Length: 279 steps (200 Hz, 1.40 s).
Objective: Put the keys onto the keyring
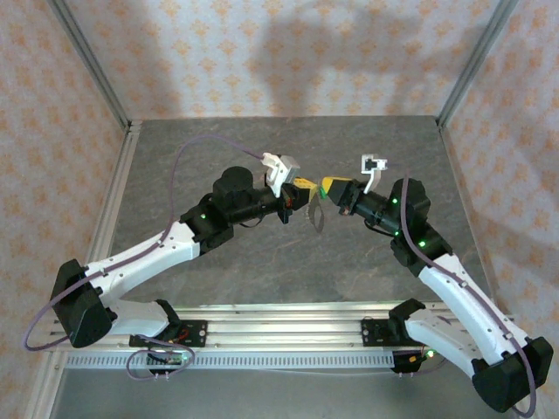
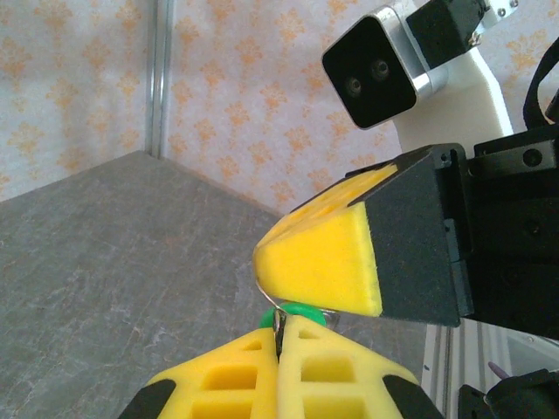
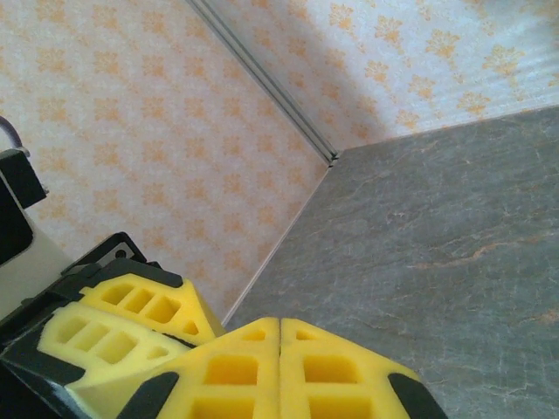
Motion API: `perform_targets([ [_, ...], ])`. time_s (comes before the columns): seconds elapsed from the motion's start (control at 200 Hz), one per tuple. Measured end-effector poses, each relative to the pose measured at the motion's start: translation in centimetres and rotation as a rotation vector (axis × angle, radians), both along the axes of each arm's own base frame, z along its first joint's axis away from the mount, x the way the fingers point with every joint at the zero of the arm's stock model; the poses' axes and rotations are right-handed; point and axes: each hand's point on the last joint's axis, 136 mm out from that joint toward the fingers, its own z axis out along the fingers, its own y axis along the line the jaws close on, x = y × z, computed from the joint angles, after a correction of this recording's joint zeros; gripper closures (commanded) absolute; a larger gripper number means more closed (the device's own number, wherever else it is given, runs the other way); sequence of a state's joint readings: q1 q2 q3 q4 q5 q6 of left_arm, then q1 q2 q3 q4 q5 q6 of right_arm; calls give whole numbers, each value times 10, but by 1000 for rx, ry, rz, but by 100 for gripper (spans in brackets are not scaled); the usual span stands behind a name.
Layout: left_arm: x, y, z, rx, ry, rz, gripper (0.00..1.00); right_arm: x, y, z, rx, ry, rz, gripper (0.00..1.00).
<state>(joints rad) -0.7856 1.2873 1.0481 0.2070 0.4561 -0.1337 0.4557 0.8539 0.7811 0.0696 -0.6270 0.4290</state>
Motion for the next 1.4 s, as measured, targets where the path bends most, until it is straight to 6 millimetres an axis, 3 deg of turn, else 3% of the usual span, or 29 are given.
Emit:
perform_targets([
  [0.646, -4, 0, 7, -15, -15, -6, 100, 3, -3, -13, -19, 26, -22, 100],
  [0.841, -5, 2, 7, -17, -18, -3, 100, 12, -18, -33, -47, 80, -122, 100],
  [0.946, -8, 9, 6, -17, -21, 12, 100, 20, -38, -57, -65, 144, -222, 100],
  [1.151, -16, 24, 0, -15, -27, 42, 100, 25, -60, -131, -172, 336, -332, 66],
  [1.396, -20, 38, -10, -2, -31, 83, 100, 19, -61, -237, -398, 622, -313, 58],
])
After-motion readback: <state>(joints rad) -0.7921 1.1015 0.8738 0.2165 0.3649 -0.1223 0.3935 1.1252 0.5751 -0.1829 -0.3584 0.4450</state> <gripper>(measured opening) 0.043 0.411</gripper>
